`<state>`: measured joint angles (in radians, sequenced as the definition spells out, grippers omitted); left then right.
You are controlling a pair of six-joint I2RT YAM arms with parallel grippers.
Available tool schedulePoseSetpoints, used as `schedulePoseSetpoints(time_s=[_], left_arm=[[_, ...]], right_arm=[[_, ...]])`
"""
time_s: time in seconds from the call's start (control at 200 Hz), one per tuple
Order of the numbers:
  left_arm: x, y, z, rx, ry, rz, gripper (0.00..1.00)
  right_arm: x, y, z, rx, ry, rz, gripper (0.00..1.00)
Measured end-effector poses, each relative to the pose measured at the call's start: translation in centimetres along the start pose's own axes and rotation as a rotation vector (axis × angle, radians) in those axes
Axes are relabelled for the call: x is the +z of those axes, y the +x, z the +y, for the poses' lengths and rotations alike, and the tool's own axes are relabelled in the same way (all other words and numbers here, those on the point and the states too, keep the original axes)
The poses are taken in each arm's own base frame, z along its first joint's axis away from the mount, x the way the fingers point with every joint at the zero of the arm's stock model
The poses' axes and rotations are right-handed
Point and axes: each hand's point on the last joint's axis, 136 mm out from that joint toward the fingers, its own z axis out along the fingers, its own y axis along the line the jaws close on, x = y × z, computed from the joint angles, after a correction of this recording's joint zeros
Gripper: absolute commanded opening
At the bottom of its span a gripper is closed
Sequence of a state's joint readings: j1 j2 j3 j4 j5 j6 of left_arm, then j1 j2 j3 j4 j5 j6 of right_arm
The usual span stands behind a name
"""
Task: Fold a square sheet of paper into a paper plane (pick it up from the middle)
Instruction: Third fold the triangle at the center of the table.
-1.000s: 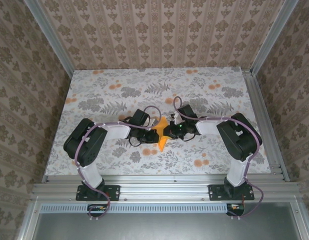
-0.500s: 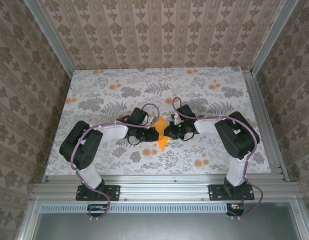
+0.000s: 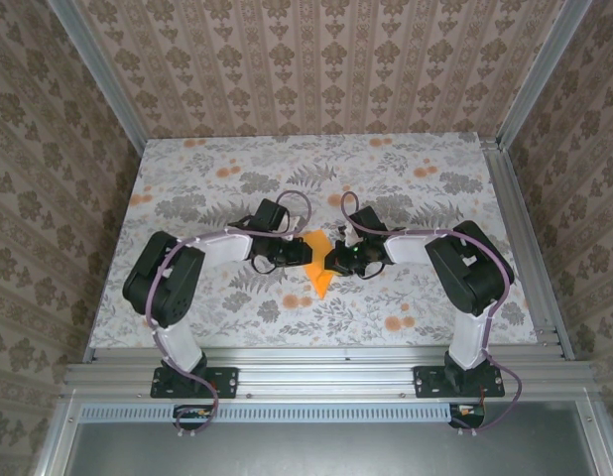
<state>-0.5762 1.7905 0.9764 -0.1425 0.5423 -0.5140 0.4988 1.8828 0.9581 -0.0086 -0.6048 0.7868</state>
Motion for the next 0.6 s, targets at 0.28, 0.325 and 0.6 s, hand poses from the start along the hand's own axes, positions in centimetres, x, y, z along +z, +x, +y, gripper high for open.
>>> schedulePoseSetpoints(time_s=[0.28,0.325,0.6], left_arm=[[1.5,0.6,1.3,-0.014,-0.017,0.043,0.14],[1.5,0.6,1.3,-0.014,-0.017,0.043,0.14],[1.6,0.6,1.4,-0.013,-0.017,0.045,0.13]], right_arm=[[0.0,0.0,0.2,-0.005,-0.001,0.001,0.11],[0.0,0.0,0.3,-0.006,-0.002,0.0,0.11],[0.4,-0.4,0.7,-0.017,-0.003,-0.003,0.11]])
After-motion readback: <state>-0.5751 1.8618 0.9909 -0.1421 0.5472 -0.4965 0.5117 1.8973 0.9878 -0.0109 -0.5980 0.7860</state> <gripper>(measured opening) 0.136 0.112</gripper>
